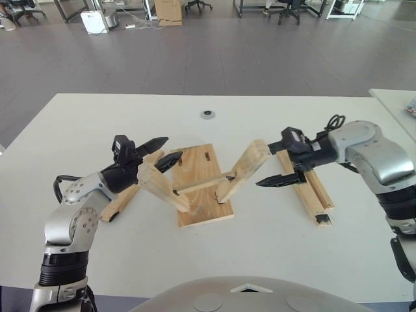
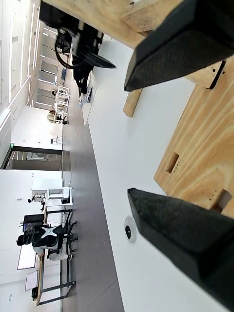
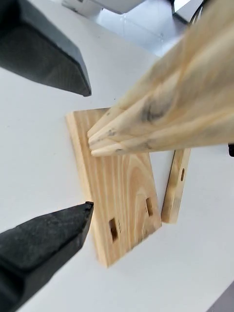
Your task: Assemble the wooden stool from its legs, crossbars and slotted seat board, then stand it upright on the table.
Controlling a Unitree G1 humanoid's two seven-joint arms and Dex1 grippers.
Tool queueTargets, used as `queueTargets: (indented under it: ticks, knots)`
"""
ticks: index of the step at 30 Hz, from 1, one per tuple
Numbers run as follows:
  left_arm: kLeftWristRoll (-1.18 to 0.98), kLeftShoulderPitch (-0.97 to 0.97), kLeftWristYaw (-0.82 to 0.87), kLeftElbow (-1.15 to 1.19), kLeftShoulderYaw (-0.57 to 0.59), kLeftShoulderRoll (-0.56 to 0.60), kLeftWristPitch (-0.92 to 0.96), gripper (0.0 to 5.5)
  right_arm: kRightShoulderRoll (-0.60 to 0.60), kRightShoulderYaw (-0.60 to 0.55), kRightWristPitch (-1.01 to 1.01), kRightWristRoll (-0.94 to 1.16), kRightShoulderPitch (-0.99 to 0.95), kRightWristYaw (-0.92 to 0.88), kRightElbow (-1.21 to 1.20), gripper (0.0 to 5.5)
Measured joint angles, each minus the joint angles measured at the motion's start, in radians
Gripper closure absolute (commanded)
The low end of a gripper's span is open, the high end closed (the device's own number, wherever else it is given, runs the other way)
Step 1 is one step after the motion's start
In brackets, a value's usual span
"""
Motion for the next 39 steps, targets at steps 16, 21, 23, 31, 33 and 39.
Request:
queueTargets:
  ticks: [16,21,23,31,33,39]
  knots:
    - [0.039,0.042,-0.035,0.188,0.147,0.029,-0.107,1.83,0.247,-0.103,-0.052,-0.113,-0.101,-0.456,0.202,1.45]
    - [0.039,0.049,-0.011,0.151,0.120,-0.005,-0.101,1.83,0.311,-0.142,-0.270,-0.263,-0.136,-0.660,0.133,1.45]
    - [0.038,0.050,-0.003,0.135,0.117,-0.013,-0.100,1.83,0.318,-0.155,-0.403,-0.383,-0.172,-0.779,0.099,1.45]
    - [0.038,0.063,0.008,0.124,0.109,-0.026,-0.100,1.83,0.416,0.035,-0.725,-0.838,-0.070,-1.083,-0.078,1.45]
    - [0.038,0.063,0.008,0.119,0.105,-0.028,-0.100,1.83,0.415,0.098,-0.731,-0.923,0.014,-1.095,-0.015,1.45]
    - [0.038,0.050,0.005,0.119,0.103,-0.027,-0.098,1.83,0.369,0.183,-0.533,-1.020,0.137,-0.925,-0.043,1.45]
